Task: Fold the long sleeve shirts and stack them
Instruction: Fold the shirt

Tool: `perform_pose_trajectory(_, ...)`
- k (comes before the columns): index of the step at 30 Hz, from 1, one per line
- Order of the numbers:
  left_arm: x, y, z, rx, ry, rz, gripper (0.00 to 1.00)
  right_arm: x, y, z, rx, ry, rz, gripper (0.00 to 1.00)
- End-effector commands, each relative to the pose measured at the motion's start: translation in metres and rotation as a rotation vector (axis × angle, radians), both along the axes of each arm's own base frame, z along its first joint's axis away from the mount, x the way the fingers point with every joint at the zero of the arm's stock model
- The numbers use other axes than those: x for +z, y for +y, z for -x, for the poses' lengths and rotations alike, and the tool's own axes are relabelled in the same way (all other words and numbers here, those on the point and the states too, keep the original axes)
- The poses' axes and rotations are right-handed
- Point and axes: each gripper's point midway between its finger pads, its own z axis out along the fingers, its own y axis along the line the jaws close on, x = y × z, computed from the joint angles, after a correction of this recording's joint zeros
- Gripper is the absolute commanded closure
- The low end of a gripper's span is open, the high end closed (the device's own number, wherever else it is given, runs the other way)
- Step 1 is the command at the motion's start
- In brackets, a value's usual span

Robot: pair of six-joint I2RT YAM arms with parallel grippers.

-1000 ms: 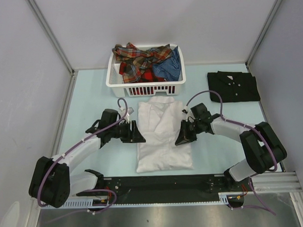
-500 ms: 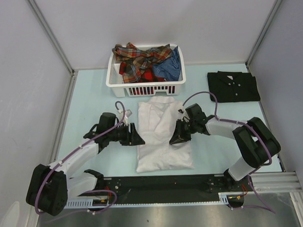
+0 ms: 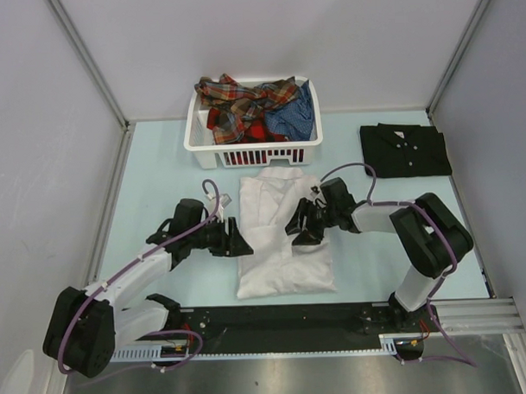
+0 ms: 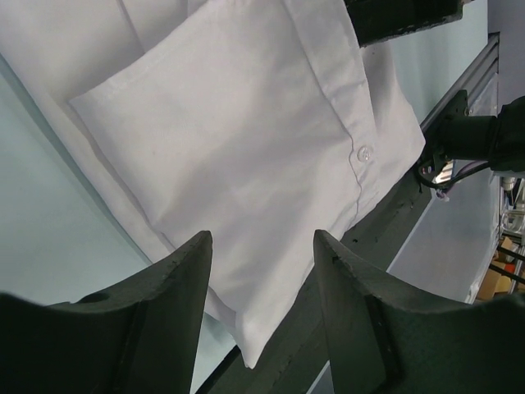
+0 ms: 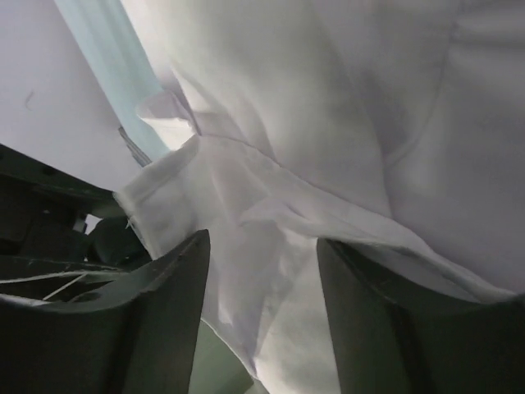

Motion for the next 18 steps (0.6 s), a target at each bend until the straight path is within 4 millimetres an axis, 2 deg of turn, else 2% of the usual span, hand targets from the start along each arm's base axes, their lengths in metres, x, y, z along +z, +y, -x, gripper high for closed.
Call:
perform_pose_trajectory(1, 0.003, -0.002, -0.002, 0.011, -0.022, 0.014, 0.41, 0.023, 0.011, -0.024, -0.057, -0.026, -0.102, 0.36)
perform_pose_trajectory(2, 0.002, -0.002, -0.002, 0.016, -0.014, 0.011, 0.41, 0.027, 0.01, -0.03, -0.07, -0.037, -0.119, 0.31)
perform_pose_trajectory(5, 0.002, -0.001, -0.004, 0.024, -0.014, 0.004, 0.4, 0.039, 0.005, -0.037, -0.072, -0.054, -0.14, 0.28)
perform_pose_trajectory(8, 0.005, 0.002, -0.009, 0.042, -0.017, 0.007, 0.39, 0.051, -0.009, -0.045, -0.037, -0.128, -0.11, 0.26)
perform_pose_trajectory(9, 0.006, 0.003, -0.01, 0.049, -0.014, 0.006, 0.38, 0.056, -0.018, -0.05, -0.014, -0.197, -0.091, 0.26)
perform_pose_trajectory(12, 0.01, 0.003, -0.01, 0.018, -0.037, -0.005, 0.4, 0.062, -0.041, -0.055, 0.014, -0.248, -0.042, 0.27)
perform_pose_trajectory(13, 0.013, 0.002, -0.008, 0.004, -0.041, -0.006, 0.4, 0.061, -0.047, -0.049, 0.028, -0.229, -0.025, 0.28)
perform_pose_trajectory(15, 0.021, -0.006, 0.0, -0.045, -0.039, 0.0, 0.43, 0.074, -0.05, -0.043, 0.05, -0.256, -0.034, 0.33)
perform_pose_trajectory(16, 0.024, -0.008, 0.005, -0.055, -0.022, 0.005, 0.45, 0.078, -0.048, -0.032, 0.07, -0.234, -0.057, 0.4)
perform_pose_trajectory(18, 0.03, -0.018, 0.021, -0.098, 0.029, 0.031, 0.51, 0.081, -0.042, -0.011, 0.097, -0.194, -0.093, 0.45)
